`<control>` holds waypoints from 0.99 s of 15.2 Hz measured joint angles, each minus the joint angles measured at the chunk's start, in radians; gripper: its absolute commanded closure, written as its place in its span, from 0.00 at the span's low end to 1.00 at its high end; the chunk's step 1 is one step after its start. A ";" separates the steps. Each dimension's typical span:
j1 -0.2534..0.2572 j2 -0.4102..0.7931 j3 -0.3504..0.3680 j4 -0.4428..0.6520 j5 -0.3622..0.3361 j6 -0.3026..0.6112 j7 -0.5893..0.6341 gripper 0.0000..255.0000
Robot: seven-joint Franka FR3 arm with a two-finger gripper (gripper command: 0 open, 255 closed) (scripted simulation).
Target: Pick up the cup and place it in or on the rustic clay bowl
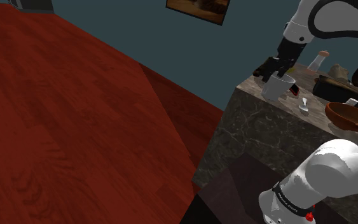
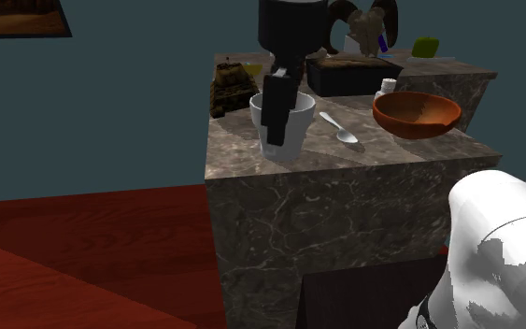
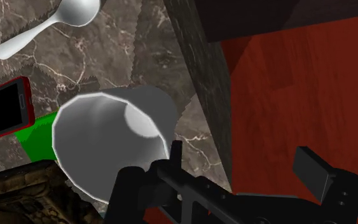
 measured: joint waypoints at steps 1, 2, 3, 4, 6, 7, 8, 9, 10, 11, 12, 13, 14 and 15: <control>-0.011 0.018 -0.019 0.013 -0.020 0.010 -0.018 0.00; -0.021 0.020 -0.032 0.017 -0.038 0.012 -0.030 0.00; -0.031 0.039 -0.050 0.026 -0.057 0.028 -0.045 0.00; -0.036 0.050 -0.057 0.034 -0.066 0.033 -0.051 0.00; -0.041 0.057 -0.066 0.023 -0.077 0.053 -0.054 0.00; -0.042 0.057 -0.070 0.012 -0.080 0.065 -0.054 0.00; -0.043 0.055 -0.072 -0.003 -0.082 0.078 -0.052 0.00; -0.045 0.054 -0.077 -0.015 -0.086 0.090 -0.054 0.00; -0.046 0.056 -0.080 -0.026 -0.089 0.104 -0.052 0.00; -0.048 0.058 -0.086 -0.046 -0.093 0.125 -0.051 0.00; -0.049 0.057 -0.089 -0.053 -0.095 0.132 -0.052 0.00; -0.049 0.055 -0.090 -0.058 -0.096 0.135 -0.052 0.00; -0.050 0.054 -0.090 -0.060 -0.097 0.137 -0.052 0.00; -0.050 0.054 -0.091 -0.061 -0.097 0.138 -0.052 0.00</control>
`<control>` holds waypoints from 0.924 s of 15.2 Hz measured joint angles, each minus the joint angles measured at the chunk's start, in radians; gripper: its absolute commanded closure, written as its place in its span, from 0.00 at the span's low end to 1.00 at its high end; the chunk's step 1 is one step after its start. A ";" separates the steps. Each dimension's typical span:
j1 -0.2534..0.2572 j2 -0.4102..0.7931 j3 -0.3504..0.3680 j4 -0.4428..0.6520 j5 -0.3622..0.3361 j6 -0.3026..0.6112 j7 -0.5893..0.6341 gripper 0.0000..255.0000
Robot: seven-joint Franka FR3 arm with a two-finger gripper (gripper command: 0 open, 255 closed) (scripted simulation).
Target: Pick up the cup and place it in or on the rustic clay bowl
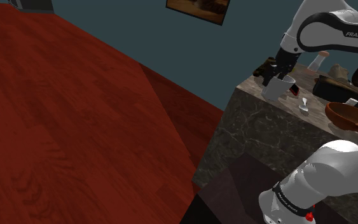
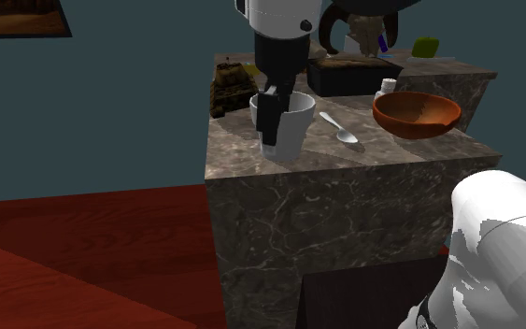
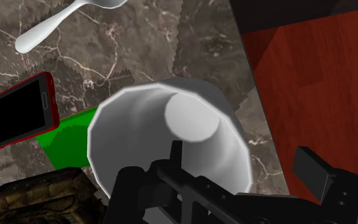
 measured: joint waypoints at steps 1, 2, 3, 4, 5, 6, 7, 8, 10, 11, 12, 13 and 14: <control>0.000 0.000 0.000 0.000 0.000 0.000 0.000 0.00; 0.000 0.000 0.000 -0.001 0.000 0.001 0.000 0.00; 0.000 0.000 0.000 -0.001 0.000 0.001 0.000 0.00; 0.000 0.000 0.000 -0.001 0.000 0.001 0.000 1.00; 0.000 0.000 0.000 -0.001 0.000 0.001 0.000 1.00; 0.000 0.000 0.000 -0.001 0.000 0.001 0.000 1.00; 0.000 0.000 0.000 0.000 0.000 0.001 0.000 1.00; 0.000 0.000 0.000 0.000 0.000 0.001 0.000 1.00; 0.000 0.000 0.000 0.000 0.000 0.001 0.000 1.00; 0.000 -0.001 0.000 0.000 0.000 0.001 0.000 1.00; 0.000 -0.001 0.000 0.000 0.000 0.001 0.000 1.00; 0.000 -0.001 0.000 0.000 0.000 0.001 0.000 1.00; 0.000 -0.001 0.000 0.000 0.000 0.001 0.000 1.00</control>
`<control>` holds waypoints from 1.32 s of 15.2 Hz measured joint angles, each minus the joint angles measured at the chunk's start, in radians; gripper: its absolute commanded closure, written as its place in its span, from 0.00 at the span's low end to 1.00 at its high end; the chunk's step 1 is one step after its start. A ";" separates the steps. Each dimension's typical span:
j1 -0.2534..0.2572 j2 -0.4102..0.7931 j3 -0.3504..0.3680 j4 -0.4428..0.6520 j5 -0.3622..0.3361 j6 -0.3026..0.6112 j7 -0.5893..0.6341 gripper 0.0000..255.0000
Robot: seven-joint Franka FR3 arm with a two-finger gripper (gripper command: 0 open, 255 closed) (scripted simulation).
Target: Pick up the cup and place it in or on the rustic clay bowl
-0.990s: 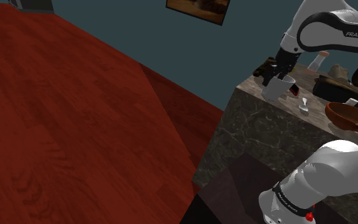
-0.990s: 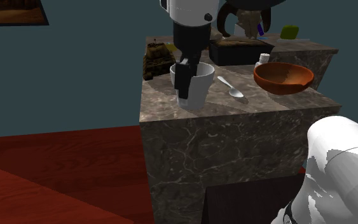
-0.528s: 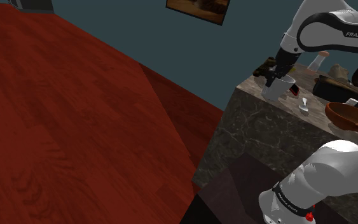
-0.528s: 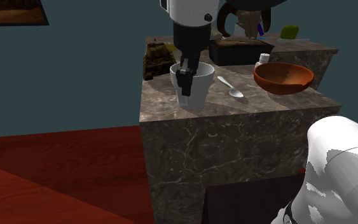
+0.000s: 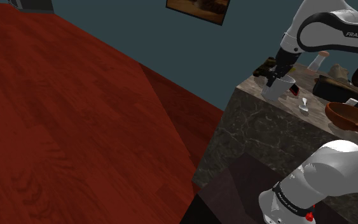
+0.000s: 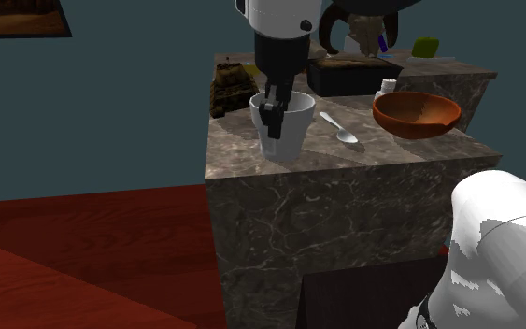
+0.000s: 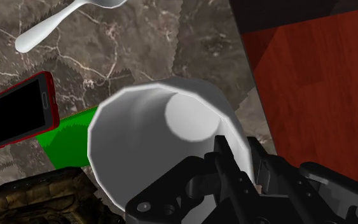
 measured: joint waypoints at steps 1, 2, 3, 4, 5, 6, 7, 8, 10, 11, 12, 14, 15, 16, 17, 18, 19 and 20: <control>0.000 0.001 0.000 0.005 0.001 -0.005 -0.001 1.00; 0.001 0.003 0.002 0.017 0.003 -0.015 -0.003 1.00; 0.001 0.003 0.004 0.029 0.004 -0.027 -0.005 1.00; 0.001 0.004 0.004 0.040 0.005 -0.037 -0.008 1.00; 0.002 0.007 0.006 0.055 0.007 -0.049 -0.011 1.00; 0.003 0.011 0.008 0.073 0.009 -0.061 -0.013 1.00; 0.003 0.013 0.009 0.089 0.011 -0.076 -0.017 1.00; 0.003 0.016 0.009 0.103 0.012 -0.086 -0.021 1.00; 0.004 0.022 0.012 0.133 0.015 -0.110 -0.026 1.00; 0.004 0.024 0.013 0.147 0.016 -0.121 -0.029 1.00; 0.004 0.028 0.015 0.162 0.018 -0.133 -0.031 1.00; 0.005 0.040 0.017 0.195 0.021 -0.153 -0.036 1.00; 0.006 0.046 0.020 0.213 0.023 -0.166 -0.037 1.00; 0.006 0.048 0.021 0.233 0.024 -0.182 -0.042 1.00; 0.006 0.050 0.022 0.250 0.025 -0.196 -0.046 1.00; 0.006 0.054 0.022 0.266 0.026 -0.208 -0.050 1.00; 0.006 0.060 0.023 0.283 0.027 -0.219 -0.053 1.00; 0.007 0.063 0.025 0.298 0.028 -0.231 -0.055 1.00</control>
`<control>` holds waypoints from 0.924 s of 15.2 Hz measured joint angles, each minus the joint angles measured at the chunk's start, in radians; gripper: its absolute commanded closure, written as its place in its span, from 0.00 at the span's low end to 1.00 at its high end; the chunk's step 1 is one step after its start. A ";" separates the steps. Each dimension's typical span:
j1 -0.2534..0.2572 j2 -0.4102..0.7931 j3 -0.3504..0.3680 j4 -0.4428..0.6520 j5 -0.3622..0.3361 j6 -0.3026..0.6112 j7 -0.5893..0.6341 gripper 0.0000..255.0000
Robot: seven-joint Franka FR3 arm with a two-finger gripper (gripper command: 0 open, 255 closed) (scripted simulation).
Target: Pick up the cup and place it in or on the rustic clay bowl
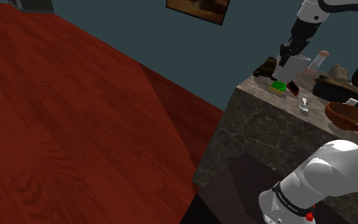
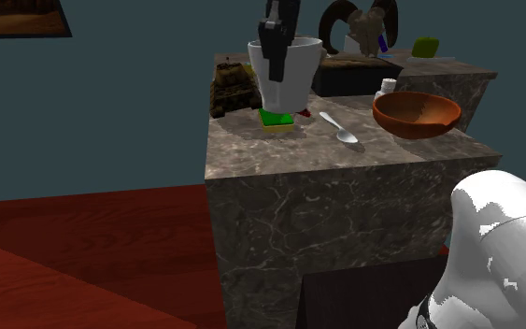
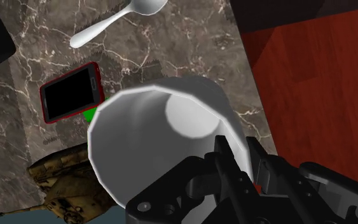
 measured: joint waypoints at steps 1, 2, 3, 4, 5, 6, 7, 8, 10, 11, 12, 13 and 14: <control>0.001 0.009 0.001 0.021 0.001 -0.012 -0.003 1.00; 0.001 0.013 0.002 0.036 0.002 -0.022 -0.006 1.00; 0.000 0.018 0.001 0.053 0.002 -0.034 -0.011 1.00; 0.001 0.025 0.003 0.073 0.004 -0.047 -0.013 1.00; 0.001 0.028 0.005 0.089 0.005 -0.059 -0.015 1.00; 0.001 0.033 0.005 0.106 0.005 -0.071 -0.019 1.00; 0.001 0.038 0.007 0.125 0.006 -0.085 -0.022 1.00; 0.001 0.047 0.008 0.146 0.008 -0.096 -0.024 1.00; 0.000 0.039 0.008 0.156 0.006 -0.114 -0.031 1.00; -0.004 0.014 0.004 0.141 0.000 -0.123 -0.040 1.00; -0.008 -0.001 -0.003 0.146 -0.005 -0.138 -0.054 1.00; -0.013 -0.031 -0.012 0.127 -0.014 -0.145 -0.069 1.00; -0.018 -0.059 -0.019 0.115 -0.022 -0.157 -0.084 1.00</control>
